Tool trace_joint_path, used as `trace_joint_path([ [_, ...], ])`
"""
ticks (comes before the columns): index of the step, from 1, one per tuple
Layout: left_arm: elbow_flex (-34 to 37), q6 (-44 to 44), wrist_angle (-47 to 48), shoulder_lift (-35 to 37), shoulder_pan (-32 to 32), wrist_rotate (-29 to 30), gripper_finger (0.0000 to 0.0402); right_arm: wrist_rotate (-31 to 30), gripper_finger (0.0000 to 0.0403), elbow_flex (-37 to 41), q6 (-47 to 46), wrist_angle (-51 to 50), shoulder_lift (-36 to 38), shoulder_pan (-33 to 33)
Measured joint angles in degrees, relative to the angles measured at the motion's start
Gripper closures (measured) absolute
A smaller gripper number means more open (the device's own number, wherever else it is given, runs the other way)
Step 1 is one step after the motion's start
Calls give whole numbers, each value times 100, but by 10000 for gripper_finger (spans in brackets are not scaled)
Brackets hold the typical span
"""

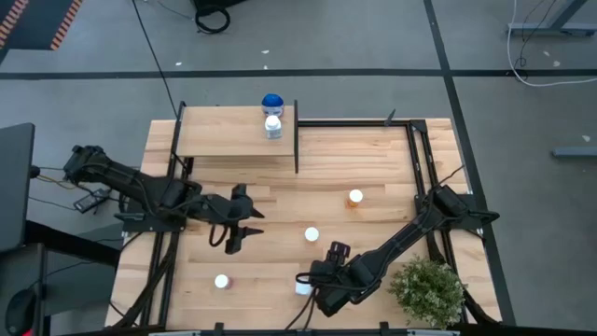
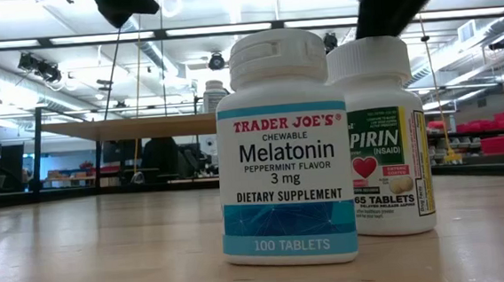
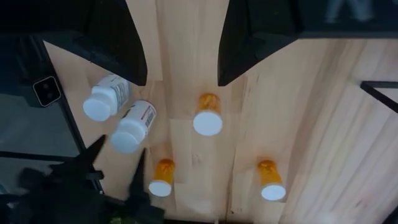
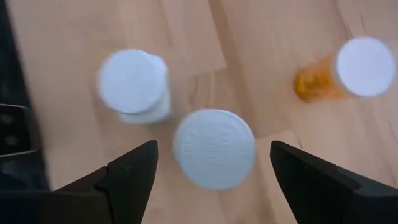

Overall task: Pick and place medicine bottles onto shelf by color
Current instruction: Put the white pill bottle on the shelf

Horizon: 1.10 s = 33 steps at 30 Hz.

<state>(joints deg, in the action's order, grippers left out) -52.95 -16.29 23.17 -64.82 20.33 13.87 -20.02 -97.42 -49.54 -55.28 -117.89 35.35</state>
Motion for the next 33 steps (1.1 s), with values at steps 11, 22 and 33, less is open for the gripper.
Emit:
trace_joint_path([
  [11, 0, -2, 14, 0, 213, 303, 205, -25, 100, 144, 153, 92, -4, -3],
  [22, 0, 22, 41, -2, 211, 307, 209, 110, 198, 143, 176, 133, -4, -2],
  [33, -1, -55, 826, -2, 210, 585, 218, 89, 191, -683, 1140, -234, -15, -296],
])
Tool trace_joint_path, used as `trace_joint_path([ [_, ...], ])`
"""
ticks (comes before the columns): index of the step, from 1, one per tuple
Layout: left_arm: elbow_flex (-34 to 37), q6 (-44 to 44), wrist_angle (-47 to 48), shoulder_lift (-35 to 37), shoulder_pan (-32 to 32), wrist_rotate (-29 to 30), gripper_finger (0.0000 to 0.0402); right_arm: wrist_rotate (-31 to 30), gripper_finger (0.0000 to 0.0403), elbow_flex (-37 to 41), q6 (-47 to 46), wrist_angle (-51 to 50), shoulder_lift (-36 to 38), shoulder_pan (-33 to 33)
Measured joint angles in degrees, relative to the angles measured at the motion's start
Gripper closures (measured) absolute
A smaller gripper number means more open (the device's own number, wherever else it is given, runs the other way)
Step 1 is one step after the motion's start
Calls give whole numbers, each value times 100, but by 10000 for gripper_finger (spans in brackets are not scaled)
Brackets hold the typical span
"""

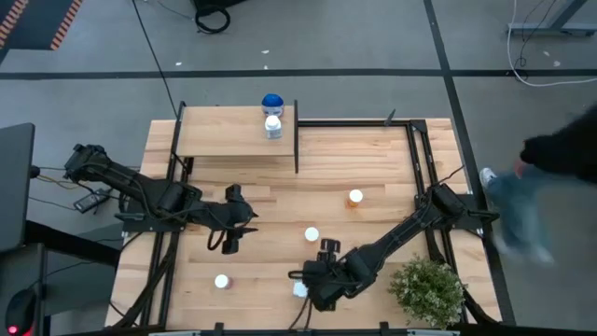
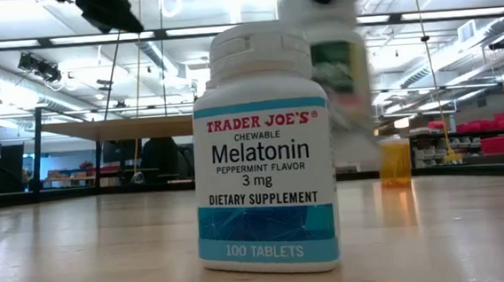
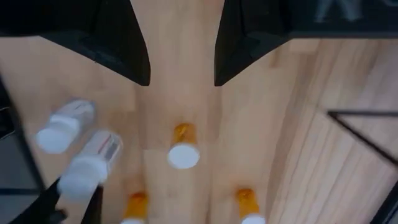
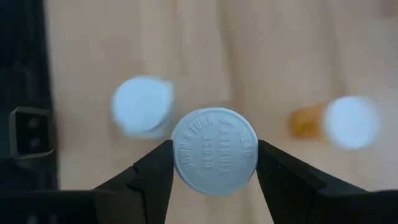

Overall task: Pick and place medicine bottles onto shelf by color
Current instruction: Put the white pill bottle on the shelf

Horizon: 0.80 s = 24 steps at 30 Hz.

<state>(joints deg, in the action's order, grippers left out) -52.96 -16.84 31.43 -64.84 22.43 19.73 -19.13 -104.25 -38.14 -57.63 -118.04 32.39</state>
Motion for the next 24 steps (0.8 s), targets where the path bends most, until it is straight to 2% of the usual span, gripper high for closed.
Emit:
trace_joint_path([
  [5, -1, -98, 311, 0, -1, 25, 221, -10, 191, -333, 468, -263, 7, -426],
  [14, -1, -207, 770, 11, 7, 23, 226, 46, 190, -376, 2013, 699, 7, -1500],
  [18, -1, -221, 843, 11, 76, 26, 229, 457, 190, -376, 2611, 1355, 7, -1997],
  [24, -1, -374, 1028, 13, 270, 135, 230, 875, 190, -197, 2939, 1730, 7, -2473],
])
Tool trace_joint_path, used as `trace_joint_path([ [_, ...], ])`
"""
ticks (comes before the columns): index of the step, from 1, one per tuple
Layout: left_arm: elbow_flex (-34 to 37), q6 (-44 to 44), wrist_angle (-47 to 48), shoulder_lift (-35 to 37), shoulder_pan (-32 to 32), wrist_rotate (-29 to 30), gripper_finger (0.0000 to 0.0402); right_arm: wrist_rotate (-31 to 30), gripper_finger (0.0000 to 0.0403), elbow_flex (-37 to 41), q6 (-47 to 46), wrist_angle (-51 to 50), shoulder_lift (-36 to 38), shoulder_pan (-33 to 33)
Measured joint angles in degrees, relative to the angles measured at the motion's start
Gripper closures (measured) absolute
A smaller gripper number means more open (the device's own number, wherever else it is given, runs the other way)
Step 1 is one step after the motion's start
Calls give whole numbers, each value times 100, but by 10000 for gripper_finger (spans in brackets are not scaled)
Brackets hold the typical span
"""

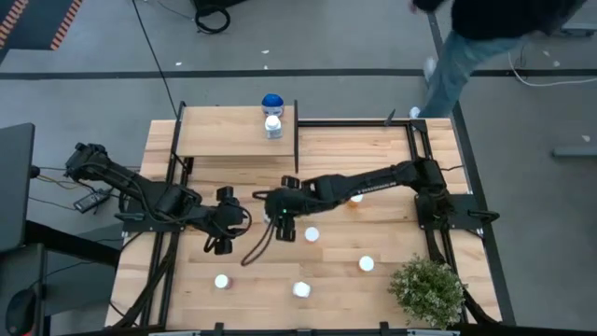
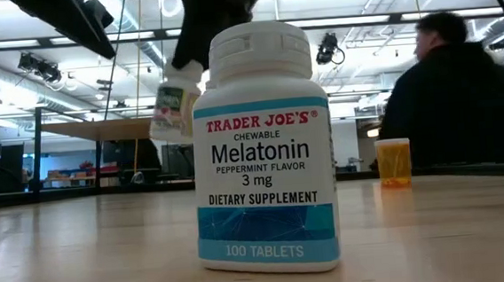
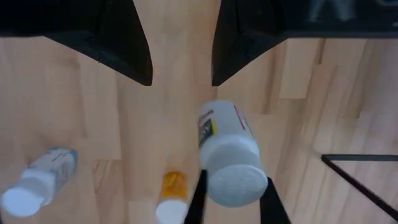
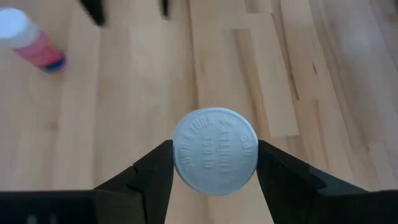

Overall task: Pick and place medicine bottles onto shelf by color
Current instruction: Put the white pill bottle on the shelf

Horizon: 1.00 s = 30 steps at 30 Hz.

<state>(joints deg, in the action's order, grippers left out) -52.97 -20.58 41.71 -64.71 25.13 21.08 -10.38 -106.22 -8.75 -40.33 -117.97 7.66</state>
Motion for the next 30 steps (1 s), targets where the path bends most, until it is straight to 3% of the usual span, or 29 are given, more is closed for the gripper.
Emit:
trace_joint_path([
  [4, 0, -157, 189, 0, 89, 286, 230, 191, 189, 206, 134, 351, 0, -113],
  [12, 0, -281, 150, 0, 89, 315, 230, 339, 189, 483, 371, 926, 2, -332],
  [30, -2, -460, 77, 4, 89, 317, 230, 536, 189, 483, 452, 916, -407, -409],
])
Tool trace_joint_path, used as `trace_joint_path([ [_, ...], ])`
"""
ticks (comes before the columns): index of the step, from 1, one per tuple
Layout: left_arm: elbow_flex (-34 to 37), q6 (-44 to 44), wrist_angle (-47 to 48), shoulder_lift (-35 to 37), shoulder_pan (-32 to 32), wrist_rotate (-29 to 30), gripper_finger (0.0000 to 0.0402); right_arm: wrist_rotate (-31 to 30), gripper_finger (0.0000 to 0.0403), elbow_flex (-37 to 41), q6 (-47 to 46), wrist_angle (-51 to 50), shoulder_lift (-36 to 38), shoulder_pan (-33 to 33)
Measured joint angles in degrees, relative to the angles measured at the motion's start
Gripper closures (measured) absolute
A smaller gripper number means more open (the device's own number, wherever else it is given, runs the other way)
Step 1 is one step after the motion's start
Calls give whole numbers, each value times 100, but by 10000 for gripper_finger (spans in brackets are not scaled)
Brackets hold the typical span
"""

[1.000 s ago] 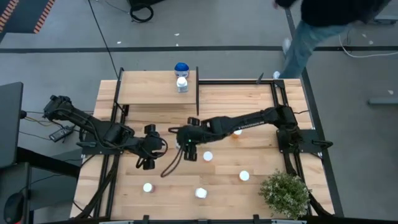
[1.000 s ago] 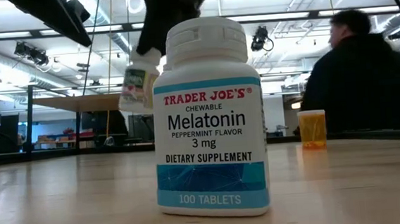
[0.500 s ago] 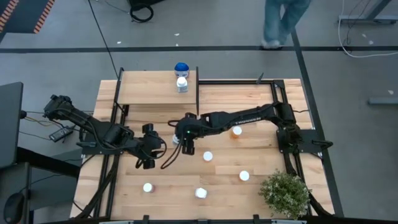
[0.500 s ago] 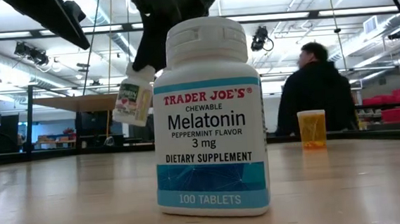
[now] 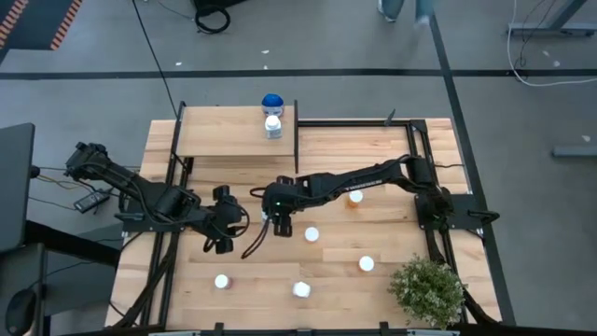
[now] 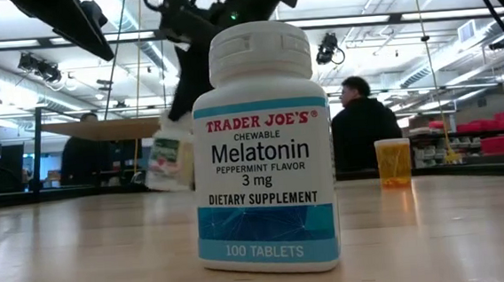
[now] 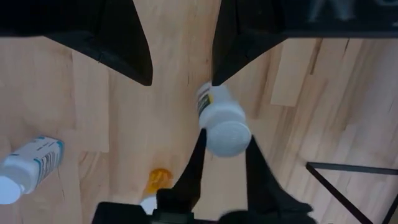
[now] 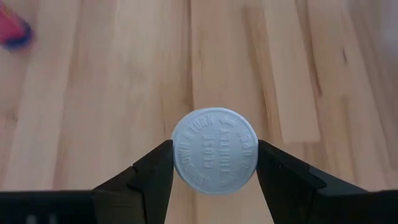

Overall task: Pick and place medicine bottles onto shelf by color
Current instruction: Put the white pill bottle on the shelf

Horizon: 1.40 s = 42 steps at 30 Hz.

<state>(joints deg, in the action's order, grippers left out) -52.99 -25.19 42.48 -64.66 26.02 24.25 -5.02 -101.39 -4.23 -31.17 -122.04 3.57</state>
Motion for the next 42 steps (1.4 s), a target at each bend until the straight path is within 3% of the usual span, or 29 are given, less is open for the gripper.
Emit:
trace_joint_path([
  [7, 0, 30, -54, -4, 0, 0, 230, 49, 185, -1, -9, -87, 9, -6],
  [23, 0, 33, -66, -6, -2, 21, 230, 149, 134, -1, -31, -199, 22, 20],
  [31, 0, 29, -157, -6, -45, 742, 227, 69, 111, -5, -425, -1098, 153, 306],
  [36, 0, 361, -471, -142, -451, 370, 183, 24, 102, 1, -991, -1416, 195, 664],
  [42, 0, 1180, -808, -371, -1337, -818, 100, 85, 97, 1, -1431, -1581, 228, 1209],
])
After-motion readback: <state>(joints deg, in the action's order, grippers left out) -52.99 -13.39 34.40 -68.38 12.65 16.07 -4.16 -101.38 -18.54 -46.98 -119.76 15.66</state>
